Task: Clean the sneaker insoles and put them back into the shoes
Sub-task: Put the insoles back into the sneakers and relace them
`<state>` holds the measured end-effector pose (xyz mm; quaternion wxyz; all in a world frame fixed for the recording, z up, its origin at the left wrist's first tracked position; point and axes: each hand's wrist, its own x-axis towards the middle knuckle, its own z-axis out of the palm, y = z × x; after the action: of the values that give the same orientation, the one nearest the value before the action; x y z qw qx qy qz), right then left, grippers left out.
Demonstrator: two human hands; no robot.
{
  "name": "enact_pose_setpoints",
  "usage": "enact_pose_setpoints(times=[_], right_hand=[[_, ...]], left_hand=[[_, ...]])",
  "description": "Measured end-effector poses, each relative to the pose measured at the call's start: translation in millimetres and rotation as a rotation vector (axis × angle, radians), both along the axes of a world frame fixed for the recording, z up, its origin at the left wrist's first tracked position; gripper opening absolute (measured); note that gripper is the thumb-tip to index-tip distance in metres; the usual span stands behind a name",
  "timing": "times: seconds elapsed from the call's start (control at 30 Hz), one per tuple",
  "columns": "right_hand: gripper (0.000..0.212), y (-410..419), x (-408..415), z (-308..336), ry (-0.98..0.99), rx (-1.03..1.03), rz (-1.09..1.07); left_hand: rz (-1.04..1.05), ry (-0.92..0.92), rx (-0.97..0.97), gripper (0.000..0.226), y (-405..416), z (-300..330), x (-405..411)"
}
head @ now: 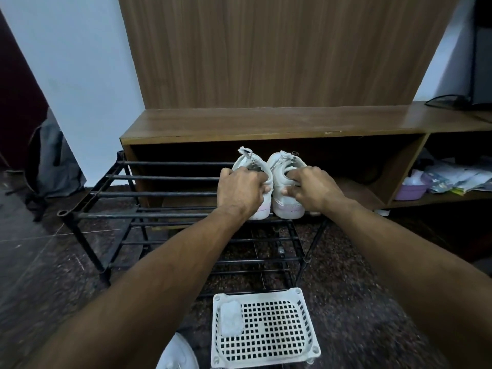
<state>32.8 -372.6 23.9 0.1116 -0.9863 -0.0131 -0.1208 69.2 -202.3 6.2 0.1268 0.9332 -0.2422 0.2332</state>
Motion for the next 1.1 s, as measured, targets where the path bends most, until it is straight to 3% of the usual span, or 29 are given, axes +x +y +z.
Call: enact_pose_setpoints(times=[0.17,0.23,0.3,0.37,0.43,0.53,0.73,0.9,1.0,1.1], right_hand=[[0.017,-1,4,-11,-0.005,0.029,0.008],[0.019,1,-1,-13,0.006,-0.001,0.004],[0.038,8,-11,-16,-0.003,-0.072,-0.022],[0.051,22,-30,-23,-0.155,-0.054,-0.04],[0.049,40,-53,-36,-0.346,0.063,-0.063],[0.041,75,-92,-73,-0.373,0.212,-0.11],[0.027,159,-196,-171,0.067,0.317,0.003],[0.017,216,-275,-246,0.576,0.326,0.01],[0.014,242,-309,-291,0.911,0.315,0.082],[0.011,267,-332,-324,1.114,0.32,0.159]], left_hand=[[-0.042,0.069,0.031,0.014,-1,-5,-2],[-0.089,0.108,0.067,0.03,4,-7,-4],[-0.14,0.101,0.102,0.055,14,-10,-12],[-0.153,0.048,0.092,0.067,28,-15,-26],[-0.149,0.037,0.038,0.066,45,-20,-47],[-0.092,0.18,-0.031,0.061,77,-41,-92],[0.079,0.567,-0.131,0.044,158,-126,-204],[0.237,0.98,0.002,0.037,228,-213,-305],[0.452,1.192,0.036,0.029,259,-249,-355],[0.608,1.359,-0.1,0.026,283,-279,-382]])
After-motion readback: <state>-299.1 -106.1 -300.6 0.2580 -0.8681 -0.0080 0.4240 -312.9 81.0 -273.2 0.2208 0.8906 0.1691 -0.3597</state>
